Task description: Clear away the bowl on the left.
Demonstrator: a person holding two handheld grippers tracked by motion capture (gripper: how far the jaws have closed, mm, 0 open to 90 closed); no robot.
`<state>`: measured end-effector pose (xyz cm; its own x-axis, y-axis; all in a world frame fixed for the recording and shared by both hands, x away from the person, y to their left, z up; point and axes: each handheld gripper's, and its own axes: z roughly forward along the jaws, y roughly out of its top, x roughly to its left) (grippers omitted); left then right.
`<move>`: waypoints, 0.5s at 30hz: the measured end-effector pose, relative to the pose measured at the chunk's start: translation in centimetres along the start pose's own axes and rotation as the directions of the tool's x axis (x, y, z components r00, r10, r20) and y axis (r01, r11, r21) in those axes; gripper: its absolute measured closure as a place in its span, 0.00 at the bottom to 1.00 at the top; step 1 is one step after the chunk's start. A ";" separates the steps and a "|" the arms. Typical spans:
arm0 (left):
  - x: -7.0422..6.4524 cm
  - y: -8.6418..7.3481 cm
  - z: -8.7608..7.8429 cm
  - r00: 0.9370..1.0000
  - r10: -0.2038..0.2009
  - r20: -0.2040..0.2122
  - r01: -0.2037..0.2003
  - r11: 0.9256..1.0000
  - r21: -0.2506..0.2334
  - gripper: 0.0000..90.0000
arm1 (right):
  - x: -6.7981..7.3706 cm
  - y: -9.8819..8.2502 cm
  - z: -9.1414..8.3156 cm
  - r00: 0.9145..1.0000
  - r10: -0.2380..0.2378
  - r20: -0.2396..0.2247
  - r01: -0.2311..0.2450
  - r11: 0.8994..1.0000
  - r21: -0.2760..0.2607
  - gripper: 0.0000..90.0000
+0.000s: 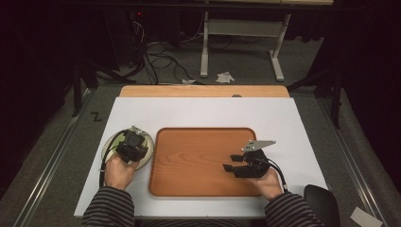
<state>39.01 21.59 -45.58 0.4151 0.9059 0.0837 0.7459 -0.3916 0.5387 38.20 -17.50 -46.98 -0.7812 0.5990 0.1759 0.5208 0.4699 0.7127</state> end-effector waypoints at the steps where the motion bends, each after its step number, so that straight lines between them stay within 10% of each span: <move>1: 0.0 0.0 -0.1 1.000 0.003 -0.001 -0.003 1.000 -0.001 0.94 | 0.0 0.0 0.0 1.000 0.001 0.000 -0.001 1.000 -0.002 0.54; 15: -1.1 0.5 -0.8 0.999 0.050 0.007 -0.050 0.999 -0.021 0.94 | 0.0 0.0 -0.1 1.000 0.004 0.000 -0.004 1.000 -0.001 0.54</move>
<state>38.48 20.51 -44.76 0.4556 0.8841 0.1042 0.7135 -0.4326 0.5512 38.16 -17.59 -46.91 -0.7789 0.6011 0.1786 0.5235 0.4665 0.7129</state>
